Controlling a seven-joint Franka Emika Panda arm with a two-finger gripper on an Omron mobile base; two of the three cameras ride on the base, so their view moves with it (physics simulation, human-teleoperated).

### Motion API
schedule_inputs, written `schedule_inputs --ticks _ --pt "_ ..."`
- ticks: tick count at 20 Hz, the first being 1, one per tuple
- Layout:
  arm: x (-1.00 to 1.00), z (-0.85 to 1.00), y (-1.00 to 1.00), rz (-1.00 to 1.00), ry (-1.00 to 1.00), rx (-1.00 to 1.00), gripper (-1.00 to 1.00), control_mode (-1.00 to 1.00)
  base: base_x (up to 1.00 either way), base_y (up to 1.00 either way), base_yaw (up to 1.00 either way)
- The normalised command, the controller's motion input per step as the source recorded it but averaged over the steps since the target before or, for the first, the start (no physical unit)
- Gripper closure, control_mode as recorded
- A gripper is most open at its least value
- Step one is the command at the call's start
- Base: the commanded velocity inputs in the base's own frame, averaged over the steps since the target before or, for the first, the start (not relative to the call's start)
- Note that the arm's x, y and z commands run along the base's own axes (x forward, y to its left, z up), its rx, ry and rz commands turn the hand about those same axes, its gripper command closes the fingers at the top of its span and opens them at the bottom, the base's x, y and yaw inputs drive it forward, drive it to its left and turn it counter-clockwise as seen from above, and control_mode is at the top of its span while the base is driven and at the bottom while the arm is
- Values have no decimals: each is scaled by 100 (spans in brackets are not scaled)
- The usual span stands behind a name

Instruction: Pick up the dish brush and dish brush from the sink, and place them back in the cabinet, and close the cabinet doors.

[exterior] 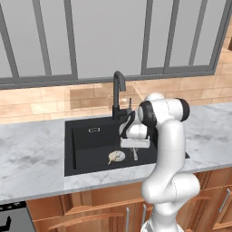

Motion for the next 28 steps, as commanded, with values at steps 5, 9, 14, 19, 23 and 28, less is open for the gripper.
schedule_inputs --ticks 5,9,14,19,23,28 --pt "0 13 -8 0 0 0 100 -100 0 0 0" --pt "0 22 -12 0 0 0 100 -100 0 0 0" --pt "0 30 -8 0 0 0 100 -100 0 0 0" --pt "0 32 -7 0 0 0 100 -100 0 0 0" --pt "0 32 -5 0 0 0 100 -100 0 0 0" --pt "0 29 -2 0 0 0 100 -100 0 0 0"
